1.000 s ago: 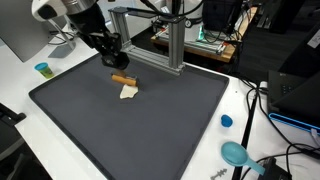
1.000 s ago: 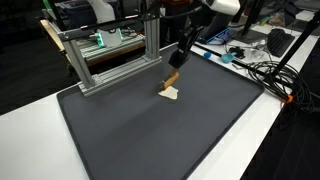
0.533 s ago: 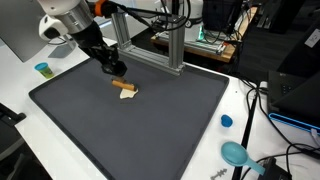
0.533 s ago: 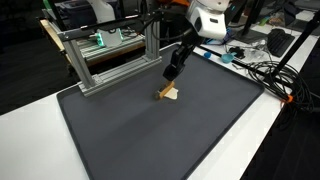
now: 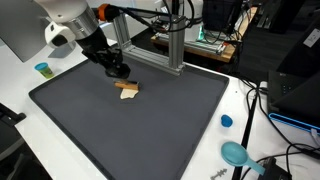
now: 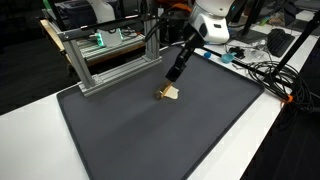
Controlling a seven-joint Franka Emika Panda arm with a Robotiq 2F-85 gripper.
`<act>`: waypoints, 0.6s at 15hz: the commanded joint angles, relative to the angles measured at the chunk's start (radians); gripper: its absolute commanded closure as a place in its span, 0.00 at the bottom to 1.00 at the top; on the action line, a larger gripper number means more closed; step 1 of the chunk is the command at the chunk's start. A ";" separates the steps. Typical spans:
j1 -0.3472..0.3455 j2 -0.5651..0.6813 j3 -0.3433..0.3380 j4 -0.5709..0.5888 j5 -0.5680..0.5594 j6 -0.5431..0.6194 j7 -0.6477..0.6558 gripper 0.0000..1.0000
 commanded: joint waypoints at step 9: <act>0.045 0.049 0.015 0.044 -0.023 0.078 -0.010 0.79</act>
